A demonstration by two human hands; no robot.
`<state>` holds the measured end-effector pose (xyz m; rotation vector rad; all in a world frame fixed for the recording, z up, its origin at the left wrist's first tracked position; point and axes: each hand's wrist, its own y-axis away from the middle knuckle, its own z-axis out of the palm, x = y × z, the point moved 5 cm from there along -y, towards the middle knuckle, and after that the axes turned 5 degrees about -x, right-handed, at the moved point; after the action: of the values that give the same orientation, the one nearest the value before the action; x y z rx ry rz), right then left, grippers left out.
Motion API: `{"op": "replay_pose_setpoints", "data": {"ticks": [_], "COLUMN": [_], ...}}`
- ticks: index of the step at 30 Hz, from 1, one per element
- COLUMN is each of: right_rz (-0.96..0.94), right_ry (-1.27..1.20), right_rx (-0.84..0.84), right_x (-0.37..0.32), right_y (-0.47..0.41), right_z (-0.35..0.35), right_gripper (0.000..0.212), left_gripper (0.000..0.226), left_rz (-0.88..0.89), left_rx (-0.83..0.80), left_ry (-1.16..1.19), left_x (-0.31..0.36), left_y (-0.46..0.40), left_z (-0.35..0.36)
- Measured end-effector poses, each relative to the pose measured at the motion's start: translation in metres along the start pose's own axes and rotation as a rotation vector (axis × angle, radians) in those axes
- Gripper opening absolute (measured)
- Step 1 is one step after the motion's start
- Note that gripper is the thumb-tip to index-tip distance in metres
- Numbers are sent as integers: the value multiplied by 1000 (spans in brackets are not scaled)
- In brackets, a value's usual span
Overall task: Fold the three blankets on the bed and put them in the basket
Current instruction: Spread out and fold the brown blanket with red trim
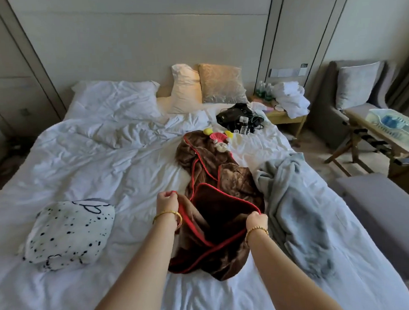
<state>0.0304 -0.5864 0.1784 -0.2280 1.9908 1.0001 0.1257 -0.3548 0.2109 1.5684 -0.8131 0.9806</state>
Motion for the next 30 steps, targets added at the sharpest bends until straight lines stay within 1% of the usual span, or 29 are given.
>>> {"op": "replay_pose_setpoints", "data": {"ticks": [1, 2, 3, 4, 5, 6, 7, 8, 9, 10, 11, 12, 13, 15, 16, 17, 18, 19, 20, 21, 23, 24, 25, 26, 27, 28, 30], "right_rz": [-16, -74, -182, -327, -449, -492, -513, -556, -618, -693, -728, -743, -742, -788, -831, -879, -922, -940, -941, -939, -935, -900, -840, -779, -730, -708, -720], "right_ry": [152, 334, 471, 522, 458, 363, 327, 362, 441, 506, 524, 497, 429, 298, 277, 289, 318, 371, 457, 599, 1000, 1171, 1270, 1275, 1204, 1093, 892], "right_rx": [-27, -58, -104, -197, -359, -557, -714, -810, -832, -781, -718, -667, -634, -606, -617, -646, -694, -746, -782, -790, -753, -742, -744, -764, -789, -806, -819], "right_x": [-3, -8, -15, -25, -33, -39, -43, -46, -49, -54, -59, -63, -70, -91, -103, -114, -123, -129, -134, -136, -132, -125, -117, -109, -103, -99, -97], "right_y": [-2, 1, 6, 12, 20, 33, 47, 57, 62, 62, 59, 55, 51, 50, 54, 61, 69, 77, 80, 81, 69, 60, 49, 41, 34, 31, 31], "right_z": [0, 0, 4, 11, 21, 32, 41, 48, 53, 55, 55, 52, 48, 40, 38, 38, 41, 43, 47, 49, 47, 42, 36, 31, 26, 23, 23], "right_gripper": [44, 50, 53, 50, 40, 30, 29, 30, 26, 15, 5, 6, 10, 14, 14, 15, 16, 17, 17, 20, 27, 29, 30, 31, 31, 30, 26], "left_gripper": [19, 22, 27, 30, 29, 26, 26, 28, 30, 31, 31, 31, 29, 16, 7, 6, 15, 18, 16, 14, 14, 15, 17, 23, 28, 29, 25], "left_rz": [5, 19, 30, 36, 49, 76, 109, 140, 162, 170, 191, 228, 276, 377, 397, 417, 451, 474, 487, 473, 407, 363, 309, 238, 169, 124, 116], "left_rx": [-12, -46, -99, -163, -221, -266, -298, -304, -301, -297, -296, -297, -299, -317, -284, -225, -144, -66, 11, 75, 184, 234, 272, 278, 246, 191, 76], "left_ry": [60, 119, 180, 243, 273, 244, 177, 110, 62, 31, -5, -75, -207, -567, -712, -795, -821, -798, -725, -635, -466, -390, -307, -230, -196, -215, -416], "left_x": [4, 9, 14, 19, 25, 32, 39, 46, 51, 55, 59, 62, 64, 63, 59, 57, 56, 58, 60, 63, 64, 63, 61, 56, 51, 46, 42], "left_y": [5, 10, 16, 23, 32, 40, 47, 54, 58, 60, 60, 61, 61, 61, 60, 59, 57, 56, 55, 53, 45, 39, 32, 25, 19, 16, 18], "left_z": [4, 10, 16, 24, 31, 37, 41, 42, 41, 39, 37, 32, 28, 24, 22, 19, 16, 14, 9, 3, -14, -23, -34, -41, -45, -45, -34]}}
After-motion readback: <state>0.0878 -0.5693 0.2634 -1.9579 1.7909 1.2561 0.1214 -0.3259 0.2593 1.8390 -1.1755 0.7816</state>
